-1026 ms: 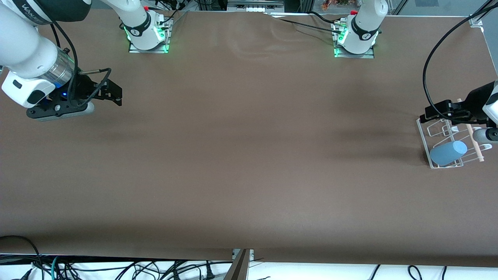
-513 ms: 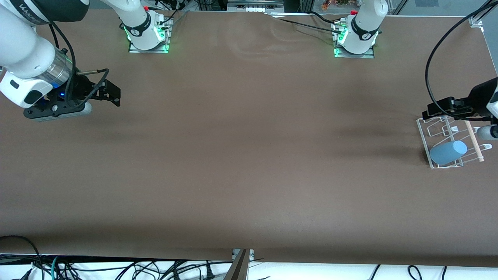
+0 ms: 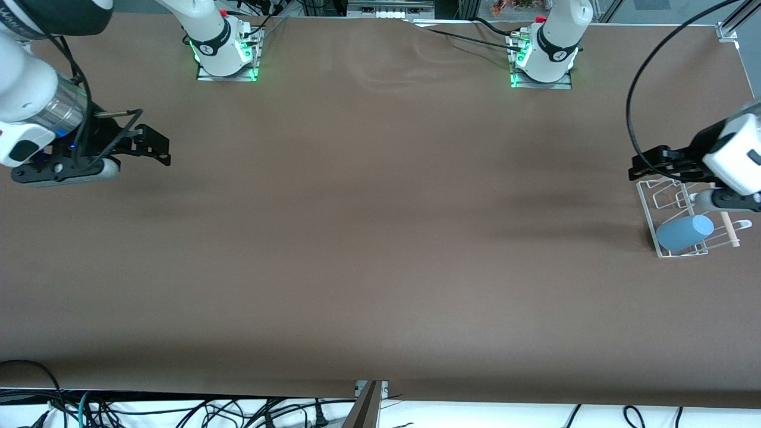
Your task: Transfer cup to left arm and place on rack
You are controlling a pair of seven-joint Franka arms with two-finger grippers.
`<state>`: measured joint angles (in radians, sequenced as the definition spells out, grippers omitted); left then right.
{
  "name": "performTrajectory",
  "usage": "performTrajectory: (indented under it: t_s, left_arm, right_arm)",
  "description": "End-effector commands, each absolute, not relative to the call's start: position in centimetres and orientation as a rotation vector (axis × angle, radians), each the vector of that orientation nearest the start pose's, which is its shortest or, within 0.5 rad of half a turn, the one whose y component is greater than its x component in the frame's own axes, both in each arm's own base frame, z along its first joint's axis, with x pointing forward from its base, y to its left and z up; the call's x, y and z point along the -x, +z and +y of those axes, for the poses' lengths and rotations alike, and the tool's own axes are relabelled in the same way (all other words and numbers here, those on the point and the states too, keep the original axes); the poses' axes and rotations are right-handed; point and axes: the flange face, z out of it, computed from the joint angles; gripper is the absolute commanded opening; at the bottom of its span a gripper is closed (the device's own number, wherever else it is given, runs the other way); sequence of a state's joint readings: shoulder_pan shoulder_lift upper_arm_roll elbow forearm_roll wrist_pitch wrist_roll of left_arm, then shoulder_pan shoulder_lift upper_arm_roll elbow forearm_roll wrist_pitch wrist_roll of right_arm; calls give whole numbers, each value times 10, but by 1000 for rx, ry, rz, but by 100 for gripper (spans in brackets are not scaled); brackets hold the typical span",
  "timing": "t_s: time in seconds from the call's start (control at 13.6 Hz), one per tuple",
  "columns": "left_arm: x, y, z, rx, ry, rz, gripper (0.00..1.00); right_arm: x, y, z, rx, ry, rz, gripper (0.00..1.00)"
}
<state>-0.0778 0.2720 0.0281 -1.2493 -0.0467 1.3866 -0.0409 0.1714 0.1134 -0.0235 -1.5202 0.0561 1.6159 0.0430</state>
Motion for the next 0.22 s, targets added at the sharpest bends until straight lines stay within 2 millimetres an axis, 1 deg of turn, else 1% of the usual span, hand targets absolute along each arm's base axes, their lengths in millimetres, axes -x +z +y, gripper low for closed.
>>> performTrajectory:
  t_s: [0.0, 0.15]
  left_arm:
    - [-612, 607, -37, 3148, 219, 10, 100]
    - [-612, 607, -37, 3153, 219, 13, 100]
  right_arm:
    - [-587, 592, 92, 3065, 31, -157, 100]
    - [-587, 592, 93, 3075, 28, -161, 100]
